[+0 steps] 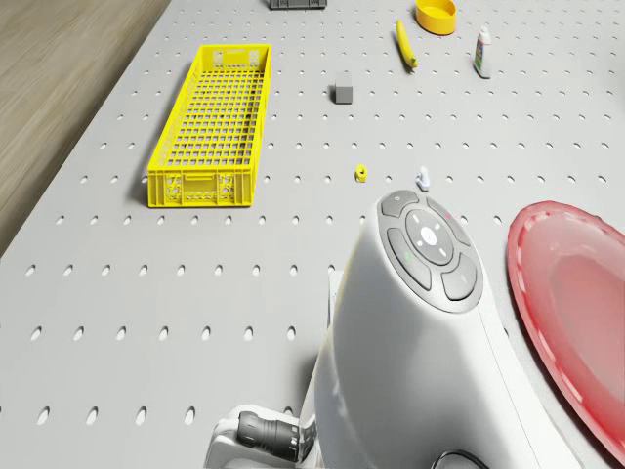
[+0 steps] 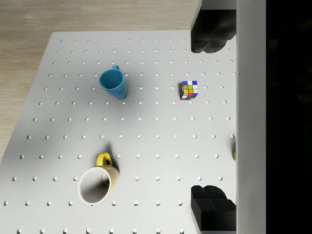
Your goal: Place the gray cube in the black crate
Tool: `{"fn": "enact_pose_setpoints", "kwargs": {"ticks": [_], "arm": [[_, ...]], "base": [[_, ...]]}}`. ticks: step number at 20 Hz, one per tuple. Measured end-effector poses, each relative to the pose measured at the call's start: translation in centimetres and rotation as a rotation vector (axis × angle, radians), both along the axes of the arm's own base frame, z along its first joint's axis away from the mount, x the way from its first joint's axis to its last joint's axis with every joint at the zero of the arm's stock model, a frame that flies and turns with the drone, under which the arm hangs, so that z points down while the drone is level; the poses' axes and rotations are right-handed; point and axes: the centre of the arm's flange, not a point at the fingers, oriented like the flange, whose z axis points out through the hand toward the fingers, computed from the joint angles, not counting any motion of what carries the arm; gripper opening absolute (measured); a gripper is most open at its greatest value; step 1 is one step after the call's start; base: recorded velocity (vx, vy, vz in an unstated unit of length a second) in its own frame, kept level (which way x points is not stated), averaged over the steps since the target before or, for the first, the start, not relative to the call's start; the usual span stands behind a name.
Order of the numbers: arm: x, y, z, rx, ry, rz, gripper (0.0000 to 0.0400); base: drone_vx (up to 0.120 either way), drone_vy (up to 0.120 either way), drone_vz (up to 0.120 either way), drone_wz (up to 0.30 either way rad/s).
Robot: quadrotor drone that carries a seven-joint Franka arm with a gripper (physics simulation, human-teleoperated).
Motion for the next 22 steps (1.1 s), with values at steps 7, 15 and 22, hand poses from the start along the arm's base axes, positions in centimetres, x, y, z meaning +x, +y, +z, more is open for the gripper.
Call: {"fn": "enact_pose_setpoints", "kwargs": {"ticks": [7, 15, 22], "arm": [[0.0, -1.6, -0.3, -0.167, 0.005, -0.004, 0.04], [0.0, -2.1, -0.3, -0.218, 0.007, -0.006, 0.04], [0.0, -2.2, -0.4, -0.229, 0.007, -0.006, 0.04]], "base": [[0.12, 0.0, -0.12, 0.0], [0.12, 0.0, -0.12, 0.0], [0.12, 0.0, -0.011, 0.0]]}}
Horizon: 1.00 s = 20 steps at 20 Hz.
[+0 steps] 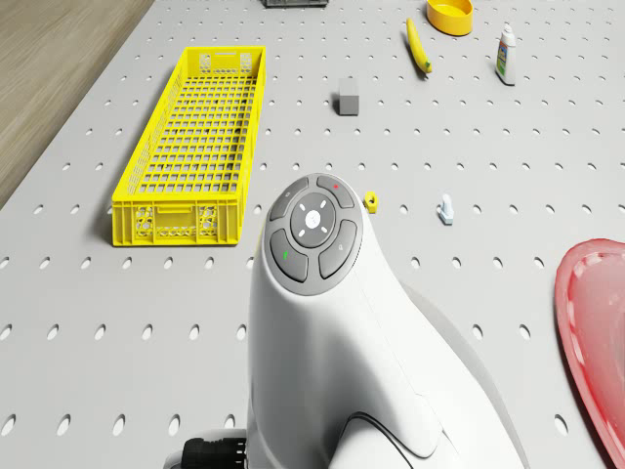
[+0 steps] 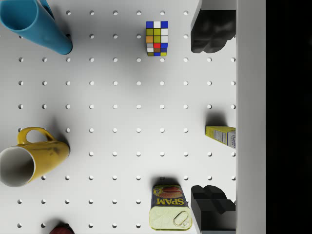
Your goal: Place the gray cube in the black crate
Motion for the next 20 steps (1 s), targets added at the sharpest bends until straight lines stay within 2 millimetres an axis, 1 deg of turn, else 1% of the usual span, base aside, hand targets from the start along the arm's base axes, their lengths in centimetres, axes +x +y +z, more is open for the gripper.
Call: {"fn": "enact_pose_setpoints", "kwargs": {"ticks": [1, 4, 8, 9, 13, 17, 20], "arm": [[0.0, -0.01, 0.0, -0.001, 0.0, 0.0, 0.04], [0.0, -0.02, 0.0, -0.002, 0.0, 0.0, 0.04], [0.0, -0.03, 0.0, -0.003, 0.0, 0.0, 0.04], [0.0, -0.03, 0.0, -0.003, 0.0, 0.0, 0.04], [0.0, -0.04, 0.0, -0.004, 0.0, 0.0, 0.04], [0.0, -0.04, -0.01, -0.004, 0.0, 0.0, 0.04], [0.0, -0.04, -0.01, -0.004, 0.0, 0.0, 0.04]], "base": [[0.12, 0.0, -0.12, 0.0], [0.12, 0.0, -0.013, 0.0], [0.12, -0.12, 0.0, 0.0], [0.12, -0.04, 0.0, 0.0], [0.12, 0.0, -0.11, 0.0], [0.12, 0.0, -0.01, 0.0], [0.12, 0.0, -0.12, 0.0]]}}
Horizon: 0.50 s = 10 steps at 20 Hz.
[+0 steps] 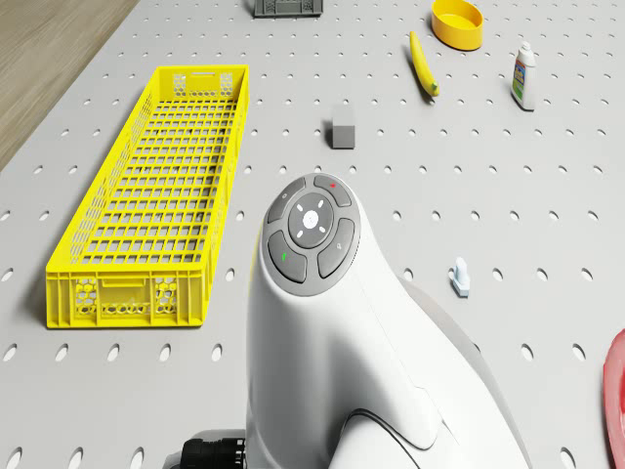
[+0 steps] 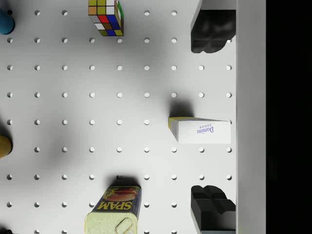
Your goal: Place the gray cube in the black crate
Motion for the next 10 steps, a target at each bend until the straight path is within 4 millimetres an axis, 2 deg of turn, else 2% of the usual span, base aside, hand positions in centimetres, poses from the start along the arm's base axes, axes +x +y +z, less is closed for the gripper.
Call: {"fn": "enact_pose_setpoints", "kwargs": {"ticks": [2, 5, 6, 10], "arm": [[0.0, 0.0, 0.0, 0.0, 0.0, 0.0, 0.04], [0.0, 0.0, 0.0, 0.0, 0.0, 0.0, 0.04], [0.0, 0.0, 0.0, 0.0, 0.0, 0.0, 0.04], [0.0, 0.0, 0.0, 0.0, 0.0, 0.0, 0.04]], "base": [[0.12, 0.0, 0.0, 0.0], [0.12, -0.107, 0.0, 0.0], [0.12, 0.0, 0.0, 0.0], [0.12, 0.0, -0.12, 0.0]]}}
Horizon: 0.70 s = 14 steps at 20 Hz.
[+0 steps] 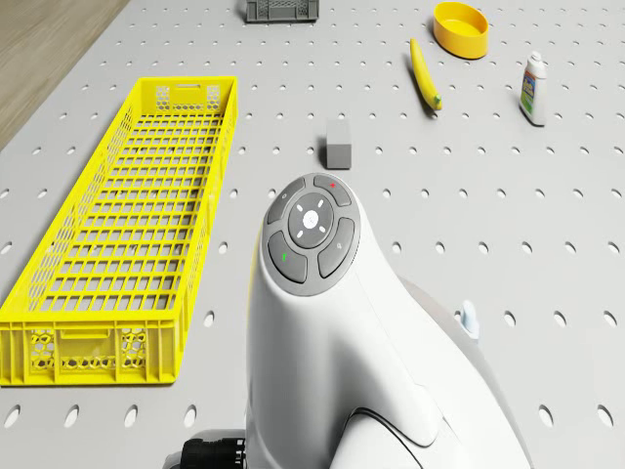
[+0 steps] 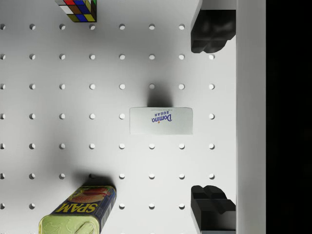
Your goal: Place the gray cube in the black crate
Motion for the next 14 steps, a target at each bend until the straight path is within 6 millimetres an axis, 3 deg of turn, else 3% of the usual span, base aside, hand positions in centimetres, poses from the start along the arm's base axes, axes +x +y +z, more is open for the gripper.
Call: {"fn": "enact_pose_setpoints", "kwargs": {"ticks": [4, 8, 14], "arm": [[0.0, 0.0, 0.0, 0.0, 0.0, 0.0, 0.04], [0.0, 0.0, 0.0, 0.0, 0.0, 0.0, 0.04], [0.0, 0.0, 0.0, 0.0, 0.0, 0.0, 0.04]], "base": [[0.12, 0.0, -0.12, 0.0], [0.12, -0.1, 0.0, 0.0], [0.12, -0.007, -0.073, 0.0]]}}
